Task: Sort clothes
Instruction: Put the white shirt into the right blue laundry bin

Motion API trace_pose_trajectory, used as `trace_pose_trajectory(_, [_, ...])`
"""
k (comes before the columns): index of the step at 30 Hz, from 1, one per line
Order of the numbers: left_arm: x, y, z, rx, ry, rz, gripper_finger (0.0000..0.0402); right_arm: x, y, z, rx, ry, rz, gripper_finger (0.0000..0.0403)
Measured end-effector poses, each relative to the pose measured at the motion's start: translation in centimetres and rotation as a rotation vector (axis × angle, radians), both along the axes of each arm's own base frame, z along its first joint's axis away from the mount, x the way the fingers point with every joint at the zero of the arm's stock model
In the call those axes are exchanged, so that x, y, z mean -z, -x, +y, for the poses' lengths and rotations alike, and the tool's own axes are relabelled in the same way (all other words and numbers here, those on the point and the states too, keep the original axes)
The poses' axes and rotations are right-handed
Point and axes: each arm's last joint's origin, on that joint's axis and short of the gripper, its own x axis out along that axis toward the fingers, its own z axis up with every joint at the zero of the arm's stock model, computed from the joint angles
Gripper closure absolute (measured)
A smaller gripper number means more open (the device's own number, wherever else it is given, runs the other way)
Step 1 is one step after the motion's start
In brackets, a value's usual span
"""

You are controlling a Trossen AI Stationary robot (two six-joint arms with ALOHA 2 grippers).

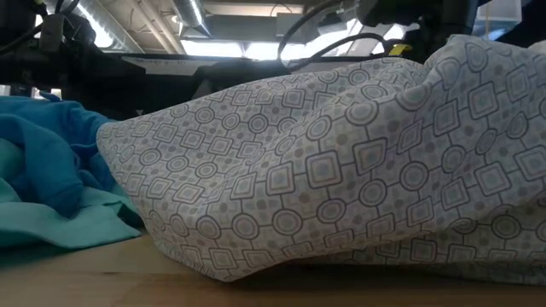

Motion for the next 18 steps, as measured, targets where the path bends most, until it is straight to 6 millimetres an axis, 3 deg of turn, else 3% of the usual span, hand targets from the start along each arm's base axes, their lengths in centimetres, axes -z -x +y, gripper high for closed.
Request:
trace_pose_trajectory(14, [0.02, 0.00, 0.00, 0.001, 0.022, -0.006, 0.0276, 0.04, 0.09, 0.22, -0.095, -0.059, 0.028, 0.0375])
trace_pose_trajectory(18, [0.00, 0.00, 0.00, 0.001, 0.024, -0.008, 0.0276, -0.77, 0.39, 0.24, -0.129, -0.084, 0.004, 0.0384])
